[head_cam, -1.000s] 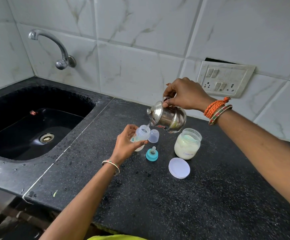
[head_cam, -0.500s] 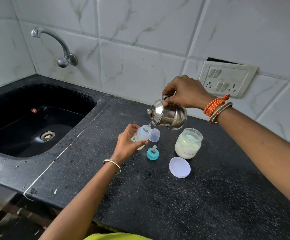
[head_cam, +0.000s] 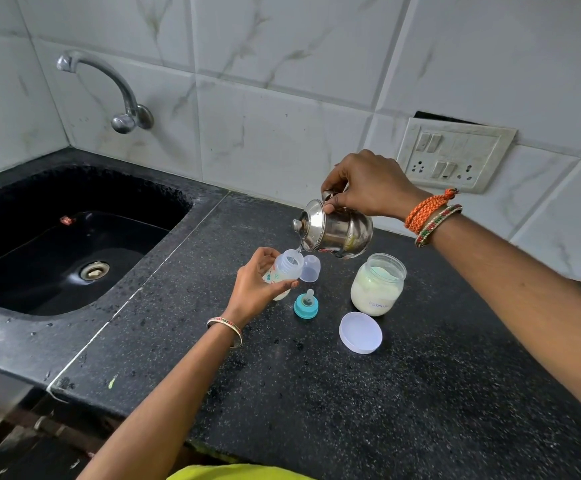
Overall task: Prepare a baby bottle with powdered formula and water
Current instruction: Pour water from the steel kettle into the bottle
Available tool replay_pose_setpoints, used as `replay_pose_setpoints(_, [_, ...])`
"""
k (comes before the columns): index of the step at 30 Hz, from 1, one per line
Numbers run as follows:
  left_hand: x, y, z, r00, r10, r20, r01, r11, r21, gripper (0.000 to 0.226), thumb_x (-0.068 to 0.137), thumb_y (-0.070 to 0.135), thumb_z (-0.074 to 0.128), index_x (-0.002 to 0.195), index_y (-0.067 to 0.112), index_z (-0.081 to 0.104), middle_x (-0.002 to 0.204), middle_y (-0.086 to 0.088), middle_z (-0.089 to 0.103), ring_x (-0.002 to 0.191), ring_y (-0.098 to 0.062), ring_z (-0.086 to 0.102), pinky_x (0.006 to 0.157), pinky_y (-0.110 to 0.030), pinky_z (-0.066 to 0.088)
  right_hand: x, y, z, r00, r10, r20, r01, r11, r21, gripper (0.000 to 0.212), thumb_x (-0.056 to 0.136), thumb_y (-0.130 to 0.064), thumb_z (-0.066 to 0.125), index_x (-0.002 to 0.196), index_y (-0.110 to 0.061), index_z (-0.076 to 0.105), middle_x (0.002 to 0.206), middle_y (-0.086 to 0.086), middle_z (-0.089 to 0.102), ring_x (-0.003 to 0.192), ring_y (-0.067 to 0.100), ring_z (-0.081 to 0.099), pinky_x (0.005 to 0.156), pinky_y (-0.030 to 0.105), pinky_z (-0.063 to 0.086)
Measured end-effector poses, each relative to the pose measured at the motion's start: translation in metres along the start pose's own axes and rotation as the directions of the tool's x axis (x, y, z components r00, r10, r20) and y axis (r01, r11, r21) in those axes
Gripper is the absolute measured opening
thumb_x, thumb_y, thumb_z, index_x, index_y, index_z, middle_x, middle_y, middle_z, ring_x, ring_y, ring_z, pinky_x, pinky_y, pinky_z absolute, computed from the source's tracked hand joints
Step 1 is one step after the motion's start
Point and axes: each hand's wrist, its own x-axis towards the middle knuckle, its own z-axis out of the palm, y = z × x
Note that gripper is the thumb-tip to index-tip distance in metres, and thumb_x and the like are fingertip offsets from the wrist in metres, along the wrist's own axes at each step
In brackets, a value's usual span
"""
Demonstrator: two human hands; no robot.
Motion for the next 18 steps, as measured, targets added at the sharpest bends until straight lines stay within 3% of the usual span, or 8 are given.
replay_pose_setpoints(7, [0.005, 0.008, -0.002, 0.999, -0.040, 0.001, 0.040, 0.994, -0.106, 0.056, 0.063, 0.023, 0.087, 0.107, 0.022, 0.053, 0.113, 0.002, 0.064, 0.106, -0.011, 0.062, 0.096, -0.031, 0.050, -0.003, 0.006, 0.009, 0.999, 0.045, -0.007, -0.044, 0.992, 0.115, 0.029, 0.072, -0.034, 0.081, 0.096, -0.019, 0.075, 0.093, 0.000, 0.074, 0.086, 0.014, 0.062, 0.072, 0.028, 0.046])
replay_pose_setpoints(12, [0.013, 0.014, -0.010, 0.997, -0.034, 0.074, 0.045, 0.987, -0.157, 0.063, 0.058, 0.034, 0.087, 0.109, 0.019, 0.053, 0.114, -0.003, 0.067, 0.105, -0.015, 0.065, 0.089, -0.032, 0.054, -0.003, 0.014, 0.013, 0.992, 0.123, -0.026, -0.110, 0.952, 0.287, 0.030, 0.068, -0.030, 0.084, 0.092, -0.016, 0.076, 0.083, -0.002, 0.071, 0.083, 0.015, 0.067, 0.082, 0.040, 0.056])
replay_pose_setpoints(14, [0.017, 0.017, -0.015, 0.993, -0.049, 0.108, 0.068, 0.980, -0.185, 0.058, 0.063, 0.025, 0.085, 0.110, 0.017, 0.053, 0.113, -0.004, 0.068, 0.103, -0.016, 0.067, 0.085, -0.031, 0.055, -0.002, 0.016, 0.011, 0.990, 0.138, -0.032, -0.120, 0.937, 0.327, 0.029, 0.066, -0.029, 0.085, 0.089, -0.015, 0.076, 0.078, -0.002, 0.070, 0.080, 0.016, 0.068, 0.081, 0.042, 0.057])
replay_pose_setpoints(16, [0.022, 0.023, -0.019, 0.987, -0.061, 0.151, 0.094, 0.970, -0.222, 0.050, 0.071, 0.009, 0.079, 0.112, 0.012, 0.051, 0.111, -0.003, 0.068, 0.098, -0.012, 0.068, 0.082, -0.027, 0.056, -0.002, 0.017, 0.007, 0.987, 0.154, -0.050, -0.126, 0.925, 0.359, 0.029, 0.066, -0.030, 0.085, 0.088, -0.013, 0.076, 0.077, -0.001, 0.071, 0.082, 0.018, 0.069, 0.081, 0.040, 0.057])
replay_pose_setpoints(18, [0.028, 0.027, -0.025, 0.981, -0.062, 0.186, 0.106, 0.965, -0.239, 0.048, 0.074, 0.004, 0.075, 0.114, 0.010, 0.050, 0.110, -0.002, 0.068, 0.094, -0.008, 0.069, 0.080, -0.025, 0.056, -0.001, 0.017, 0.003, 0.984, 0.164, -0.067, -0.125, 0.911, 0.393, 0.028, 0.068, -0.028, 0.084, 0.089, -0.011, 0.076, 0.083, 0.003, 0.072, 0.090, 0.018, 0.069, 0.069, 0.025, 0.057])
